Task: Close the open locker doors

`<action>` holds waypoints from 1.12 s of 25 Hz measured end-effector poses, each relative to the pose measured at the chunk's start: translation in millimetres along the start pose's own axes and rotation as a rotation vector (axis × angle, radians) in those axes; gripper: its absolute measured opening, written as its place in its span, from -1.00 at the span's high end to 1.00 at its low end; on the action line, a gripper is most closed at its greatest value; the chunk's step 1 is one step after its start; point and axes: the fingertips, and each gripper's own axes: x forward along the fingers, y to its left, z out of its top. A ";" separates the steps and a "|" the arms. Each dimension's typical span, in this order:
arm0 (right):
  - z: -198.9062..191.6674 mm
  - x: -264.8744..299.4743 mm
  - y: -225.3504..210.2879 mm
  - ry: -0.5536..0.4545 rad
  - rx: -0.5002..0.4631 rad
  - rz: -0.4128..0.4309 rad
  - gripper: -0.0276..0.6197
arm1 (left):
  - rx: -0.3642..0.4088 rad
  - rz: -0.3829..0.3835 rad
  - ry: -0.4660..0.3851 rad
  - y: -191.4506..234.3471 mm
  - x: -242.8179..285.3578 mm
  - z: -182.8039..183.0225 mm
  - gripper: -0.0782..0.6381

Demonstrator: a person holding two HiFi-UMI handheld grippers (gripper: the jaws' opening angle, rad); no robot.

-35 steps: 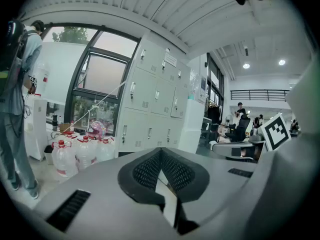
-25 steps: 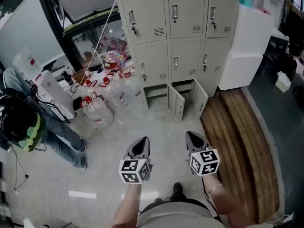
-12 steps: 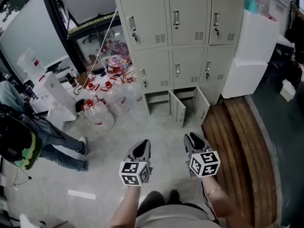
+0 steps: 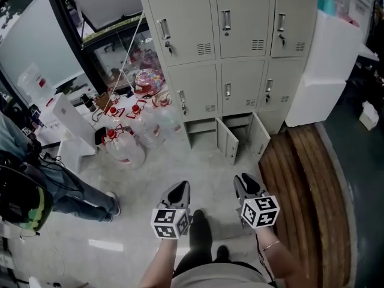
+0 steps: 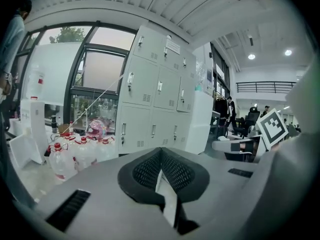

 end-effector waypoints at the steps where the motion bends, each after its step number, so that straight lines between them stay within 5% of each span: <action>1: 0.9 11.4 -2.7 0.005 0.000 -0.006 0.63 | -0.002 -0.003 0.004 7.6 9.1 1.3 0.73; 15: 31.1 210.5 -22.7 0.107 -0.002 -0.070 0.51 | -0.048 -0.037 0.032 153.7 151.0 43.2 0.73; 28: 15.6 310.8 -59.7 0.183 0.034 -0.167 0.51 | -0.085 -0.063 0.061 234.0 239.7 46.6 0.73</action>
